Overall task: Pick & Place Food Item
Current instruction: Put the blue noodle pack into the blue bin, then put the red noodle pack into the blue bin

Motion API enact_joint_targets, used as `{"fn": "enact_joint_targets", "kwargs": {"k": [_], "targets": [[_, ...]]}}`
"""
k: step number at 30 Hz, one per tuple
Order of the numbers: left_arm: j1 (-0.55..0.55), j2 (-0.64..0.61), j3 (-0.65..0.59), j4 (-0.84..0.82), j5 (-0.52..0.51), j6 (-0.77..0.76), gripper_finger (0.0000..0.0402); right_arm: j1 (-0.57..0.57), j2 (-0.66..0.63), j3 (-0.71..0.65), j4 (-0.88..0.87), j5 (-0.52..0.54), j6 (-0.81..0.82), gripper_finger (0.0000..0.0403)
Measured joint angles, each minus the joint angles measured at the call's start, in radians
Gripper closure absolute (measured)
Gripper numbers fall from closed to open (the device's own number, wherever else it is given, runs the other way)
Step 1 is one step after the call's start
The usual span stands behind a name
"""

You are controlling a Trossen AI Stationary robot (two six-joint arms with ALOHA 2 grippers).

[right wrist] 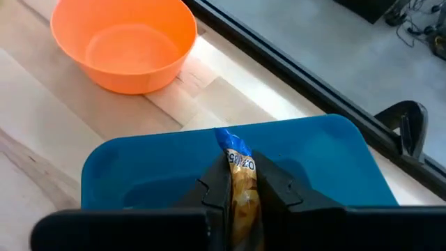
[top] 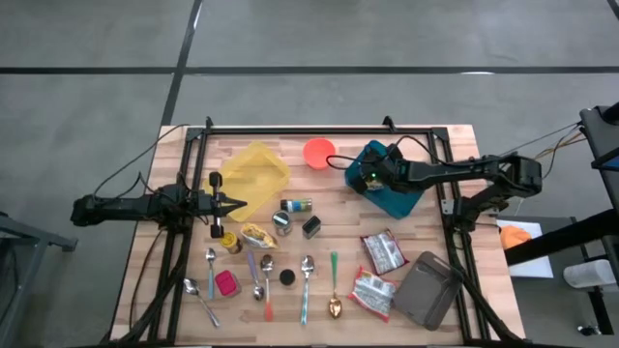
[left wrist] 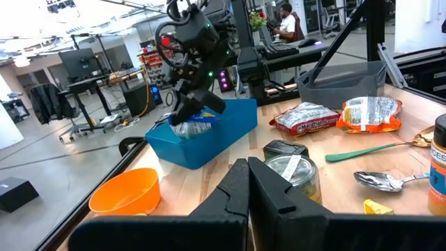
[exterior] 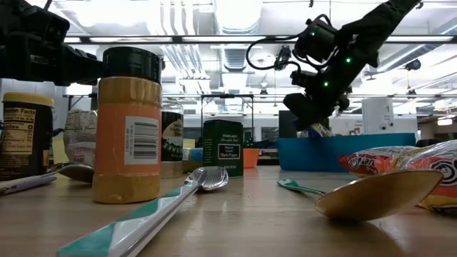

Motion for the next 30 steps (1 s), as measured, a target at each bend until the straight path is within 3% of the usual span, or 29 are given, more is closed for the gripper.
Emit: {"fn": "enact_joint_targets", "kwargs": {"k": [13,22,30], "targets": [[0.0,0.0,0.0,0.0,0.0,0.0,0.0401,0.0,-0.014,0.0,-0.001,0.009,0.031,0.0248],[0.0,0.0,0.0,0.0,0.0,0.0,0.0401,0.057,-0.144,0.0,-0.005,-0.009,-0.001,0.0215],[0.0,0.0,0.0,0.0,0.0,0.0,0.0401,0.139,-0.307,0.0,-0.07,-0.335,-0.007,0.0215]]}}
